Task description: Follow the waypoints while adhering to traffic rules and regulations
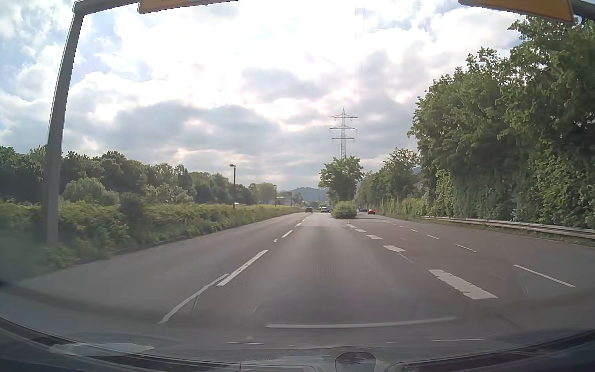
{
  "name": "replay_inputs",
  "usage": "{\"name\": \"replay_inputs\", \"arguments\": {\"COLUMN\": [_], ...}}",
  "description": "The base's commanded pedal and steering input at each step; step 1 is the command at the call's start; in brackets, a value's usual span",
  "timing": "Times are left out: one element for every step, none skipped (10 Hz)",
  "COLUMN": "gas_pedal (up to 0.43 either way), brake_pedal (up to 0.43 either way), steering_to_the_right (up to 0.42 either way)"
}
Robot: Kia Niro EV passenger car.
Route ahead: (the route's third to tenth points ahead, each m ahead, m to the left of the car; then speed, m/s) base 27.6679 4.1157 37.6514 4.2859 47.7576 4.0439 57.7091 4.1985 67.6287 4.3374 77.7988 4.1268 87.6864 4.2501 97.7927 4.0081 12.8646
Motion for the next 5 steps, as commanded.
{"name": "replay_inputs", "arguments": {"gas_pedal": [0.11, 0.11, 0.11, 0.11, 0.11], "brake_pedal": [0.0, 0.0, 0.0, 0.0, 0.0], "steering_to_the_right": [-0.004, -0.004, -0.003, -0.002, -0.002]}}
